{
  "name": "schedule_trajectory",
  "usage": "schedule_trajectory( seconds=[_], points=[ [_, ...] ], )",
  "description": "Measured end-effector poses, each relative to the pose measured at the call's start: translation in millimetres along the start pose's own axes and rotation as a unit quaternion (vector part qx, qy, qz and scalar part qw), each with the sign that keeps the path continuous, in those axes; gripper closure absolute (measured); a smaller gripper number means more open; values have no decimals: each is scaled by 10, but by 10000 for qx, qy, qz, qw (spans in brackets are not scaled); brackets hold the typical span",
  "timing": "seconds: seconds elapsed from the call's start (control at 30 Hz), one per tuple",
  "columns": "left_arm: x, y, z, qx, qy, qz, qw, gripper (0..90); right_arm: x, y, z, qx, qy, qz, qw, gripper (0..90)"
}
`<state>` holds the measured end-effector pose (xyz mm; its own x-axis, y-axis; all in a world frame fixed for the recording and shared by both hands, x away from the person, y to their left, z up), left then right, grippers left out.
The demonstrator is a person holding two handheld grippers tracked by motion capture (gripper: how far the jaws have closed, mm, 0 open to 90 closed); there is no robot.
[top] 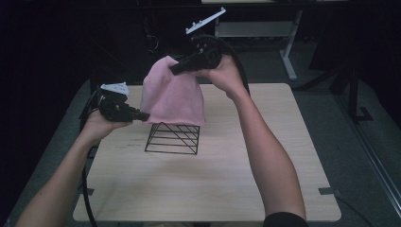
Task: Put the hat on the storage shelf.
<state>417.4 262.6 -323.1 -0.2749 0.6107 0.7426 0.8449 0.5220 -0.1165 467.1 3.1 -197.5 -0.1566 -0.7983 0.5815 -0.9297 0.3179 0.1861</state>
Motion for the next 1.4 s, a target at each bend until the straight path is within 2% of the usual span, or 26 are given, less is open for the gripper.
schedule_trajectory(
  seconds=[0.23, 0.47, 0.7, 1.03, 1.3, 1.4],
  points=[
    [-19, 4, 37, -45, 82, -74, 9999, 826, -44, 43, 44, 27, 13, -83, 10000, 770],
    [-23, 26, 146, 76, 36, -33, 10000, 825, -112, 86, 74, 36, 97, -189, 9998, 769],
    [-35, 34, 225, 115, 69, -72, 9999, 825, -178, 160, 86, 71, 125, -242, 9996, 768],
    [-94, 61, 374, 245, 72, -106, 9996, 821, -346, 114, 210, 5, 175, -390, 9991, 766],
    [-151, 68, 424, 186, 241, -211, 9993, 820, -433, 88, 277, -49, 171, -490, 9986, 765],
    [-191, 74, 453, 227, 207, -188, 9993, 820, -450, 66, 310, -85, 191, -510, 9985, 764]
  ],
)
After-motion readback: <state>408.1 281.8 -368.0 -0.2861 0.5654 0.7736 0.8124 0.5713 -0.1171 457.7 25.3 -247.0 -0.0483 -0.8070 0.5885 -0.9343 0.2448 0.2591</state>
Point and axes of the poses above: each handheld gripper's, and its own axes: x roughly backward along the jaws, z roughly out of its underside, y roughly to its left, the point moved 3 cm from there along -x, roughly forward along the jaws, and after that the axes turned 5 degrees about y, right-handed, at the moved point
